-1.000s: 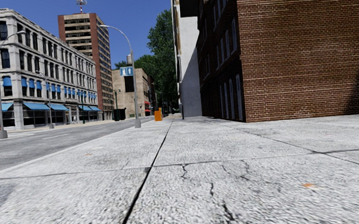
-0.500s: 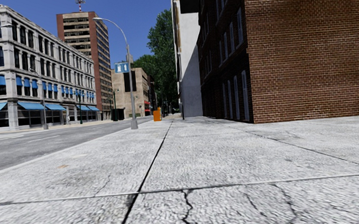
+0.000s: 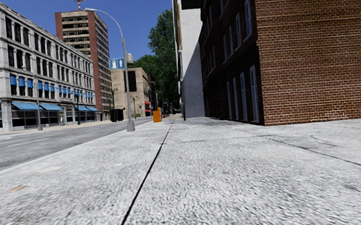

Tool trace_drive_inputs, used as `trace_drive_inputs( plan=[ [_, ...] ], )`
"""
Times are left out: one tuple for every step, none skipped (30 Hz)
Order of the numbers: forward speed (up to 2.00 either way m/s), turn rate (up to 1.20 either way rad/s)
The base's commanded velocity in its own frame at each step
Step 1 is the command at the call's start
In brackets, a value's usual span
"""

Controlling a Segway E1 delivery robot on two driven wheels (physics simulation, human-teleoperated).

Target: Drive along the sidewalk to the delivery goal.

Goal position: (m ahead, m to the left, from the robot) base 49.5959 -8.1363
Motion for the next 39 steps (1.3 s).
trace_drive_inputs(
  plan=[
    [2.00, 0.00],
    [2.00, 0.00],
    [2.00, 0.00],
    [2.00, 0.00],
    [2.00, 0.00],
    [2.00, 0.00],
    [2.00, 0.00],
    [2.00, 0.00],
    [2.00, 0.00],
    [2.00, 0.00],
    [2.00, 0.00],
    [2.00, 0.00],
    [2.00, 0.00],
    [2.00, 0.00],
    [2.00, 0.00],
    [2.00, 0.00],
    [2.00, 0.00],
    [2.00, 0.00],
    [2.00, 0.00],
    [2.00, 0.00],
    [2.00, 0.00],
    [2.00, 0.00],
    [2.00, 0.00],
    [2.00, 0.00],
    [2.00, 0.00],
    [2.00, 0.00],
    [2.00, 0.00],
    [2.00, 0.00],
    [2.00, 0.00],
    [2.00, 0.00],
    [2.00, 0.00],
    [2.00, 0.00],
    [2.00, 0.00],
    [2.00, 0.00],
    [2.00, 0.00],
    [2.00, 0.00],
    [2.00, 0.00],
    [2.00, 0.00],
    [2.00, 0.00]
  ],
)
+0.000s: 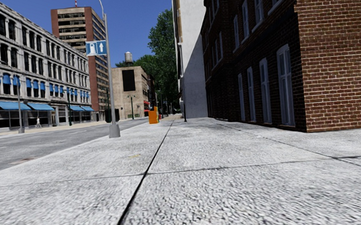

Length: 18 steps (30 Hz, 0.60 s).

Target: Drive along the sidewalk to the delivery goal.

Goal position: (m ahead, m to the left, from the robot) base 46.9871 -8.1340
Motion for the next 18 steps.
trace_drive_inputs(
  plan=[
    [2.00, 0.00],
    [2.00, 0.00],
    [2.00, 0.00],
    [2.00, 0.00],
    [2.00, 0.00],
    [2.00, 0.00],
    [2.00, 0.00],
    [2.00, 0.00],
    [2.00, 0.00],
    [2.00, 0.00],
    [2.00, 0.00],
    [2.00, 0.00],
    [2.00, 0.00],
    [2.00, 0.00],
    [2.00, 0.00],
    [2.00, 0.00],
    [2.00, 0.00],
    [2.00, 0.00]
  ],
)
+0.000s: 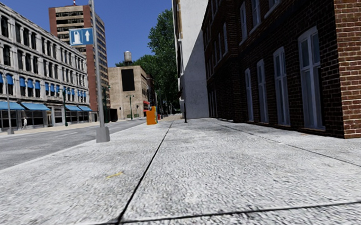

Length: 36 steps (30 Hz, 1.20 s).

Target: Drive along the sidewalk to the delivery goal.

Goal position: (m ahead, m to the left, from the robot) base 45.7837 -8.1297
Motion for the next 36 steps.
trace_drive_inputs(
  plan=[
    [2.00, 0.00],
    [2.00, 0.00],
    [2.00, 0.00],
    [2.00, 0.00],
    [2.00, 0.00],
    [2.00, 0.00],
    [2.00, 0.00],
    [2.00, 0.00],
    [2.00, 0.00],
    [2.00, 0.00],
    [2.00, 0.00],
    [2.00, 0.00],
    [2.00, 0.00],
    [2.00, 0.00],
    [2.00, 0.00],
    [2.00, 0.00],
    [2.00, 0.00],
    [2.00, 0.00],
    [2.00, 0.00],
    [2.00, 0.00],
    [2.00, 0.00],
    [2.00, 0.00],
    [2.00, 0.00],
    [2.00, 0.00],
    [2.00, 0.00],
    [2.00, 0.00],
    [2.00, 0.00],
    [2.00, 0.00],
    [2.00, 0.00],
    [2.00, 0.00],
    [2.00, 0.00],
    [2.00, 0.00],
    [2.00, 0.00],
    [2.00, 0.00],
    [2.00, 0.00],
    [2.00, 0.00]
  ],
)
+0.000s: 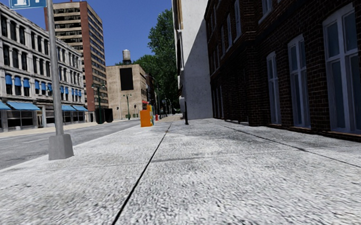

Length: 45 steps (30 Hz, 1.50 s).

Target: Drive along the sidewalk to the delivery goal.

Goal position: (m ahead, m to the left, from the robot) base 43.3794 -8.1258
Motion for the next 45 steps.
trace_drive_inputs(
  plan=[
    [2.00, 0.00],
    [2.00, 0.00],
    [2.00, 0.00],
    [2.00, 0.00],
    [2.00, 0.00],
    [2.00, 0.00],
    [2.00, 0.00],
    [2.00, 0.00],
    [2.00, 0.00],
    [2.00, 0.00],
    [2.00, 0.00],
    [2.00, 0.00],
    [2.00, 0.00],
    [2.00, 0.00],
    [2.00, 0.00],
    [2.00, 0.00],
    [2.00, 0.00],
    [2.00, 0.00],
    [2.00, 0.00],
    [2.00, 0.00],
    [2.00, 0.00],
    [2.00, 0.00],
    [2.00, 0.00],
    [2.00, 0.00],
    [2.00, 0.00],
    [2.00, 0.00],
    [2.00, 0.00],
    [2.00, 0.00],
    [2.00, 0.00],
    [2.00, 0.00],
    [2.00, 0.00],
    [2.00, 0.00],
    [2.00, 0.00],
    [2.00, 0.00],
    [2.00, 0.00],
    [2.00, 0.00],
    [2.00, 0.00],
    [2.00, 0.00],
    [2.00, 0.00],
    [2.00, 0.00],
    [2.00, 0.00],
    [2.00, 0.00],
    [2.00, 0.00],
    [2.00, 0.00],
    [2.00, 0.00]
  ],
)
